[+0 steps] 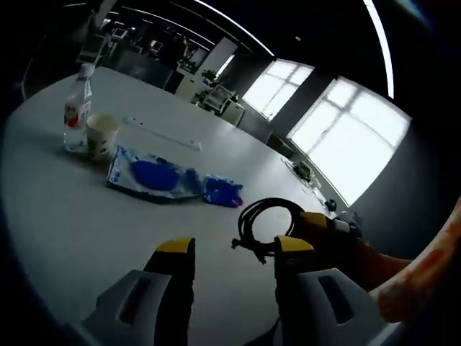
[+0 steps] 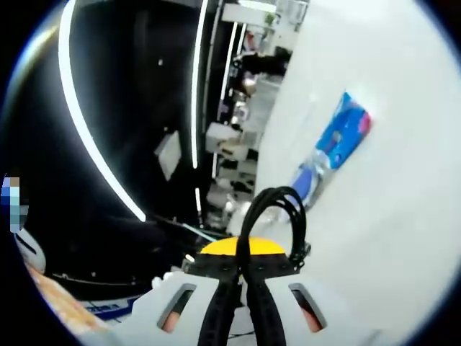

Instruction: Arrange the tabletop items into an orderly group along one side of the table until the central work area is clear of visible clutter.

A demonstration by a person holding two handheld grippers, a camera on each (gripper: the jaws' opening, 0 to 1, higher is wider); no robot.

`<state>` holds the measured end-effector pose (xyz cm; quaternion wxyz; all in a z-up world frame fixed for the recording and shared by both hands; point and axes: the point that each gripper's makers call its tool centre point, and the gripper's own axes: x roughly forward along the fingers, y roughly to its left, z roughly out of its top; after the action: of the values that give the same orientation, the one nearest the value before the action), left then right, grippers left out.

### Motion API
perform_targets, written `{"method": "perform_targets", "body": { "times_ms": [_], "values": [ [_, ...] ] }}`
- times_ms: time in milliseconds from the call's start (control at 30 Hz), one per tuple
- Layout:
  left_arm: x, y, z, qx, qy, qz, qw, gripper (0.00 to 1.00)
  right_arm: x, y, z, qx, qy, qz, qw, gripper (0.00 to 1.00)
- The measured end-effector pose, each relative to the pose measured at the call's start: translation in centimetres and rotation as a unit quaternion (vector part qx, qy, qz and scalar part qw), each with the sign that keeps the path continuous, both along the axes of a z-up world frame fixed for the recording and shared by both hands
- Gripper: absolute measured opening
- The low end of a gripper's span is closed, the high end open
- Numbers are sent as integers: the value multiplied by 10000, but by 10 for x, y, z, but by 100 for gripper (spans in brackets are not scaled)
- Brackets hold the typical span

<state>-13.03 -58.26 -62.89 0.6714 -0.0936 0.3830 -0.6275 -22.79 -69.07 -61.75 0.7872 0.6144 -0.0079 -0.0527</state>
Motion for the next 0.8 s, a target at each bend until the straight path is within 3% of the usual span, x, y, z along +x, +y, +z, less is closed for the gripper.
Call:
{"method": "perform_targets", "body": {
  "times_ms": [300,367,500,700,800],
  "values": [
    [15,20,-4,42,74,368,9993,45,22,-22,-7,29,-53,29,10000,0],
    [18,22,-4,28,95,435,9990,44,27,-25,-17,30,-18,60,10000,0],
    [19,24,-2,1,119,502,9987,44,28,-34,-47,134,360,-37,9993,0],
    [18,32,-7,63,118,543,9984,44,30,-38,-52,270,256,-149,9992,0],
    [17,34,-11,105,144,533,9984,43,28,-38,-60,302,386,-228,9985,0]
  ]
}}
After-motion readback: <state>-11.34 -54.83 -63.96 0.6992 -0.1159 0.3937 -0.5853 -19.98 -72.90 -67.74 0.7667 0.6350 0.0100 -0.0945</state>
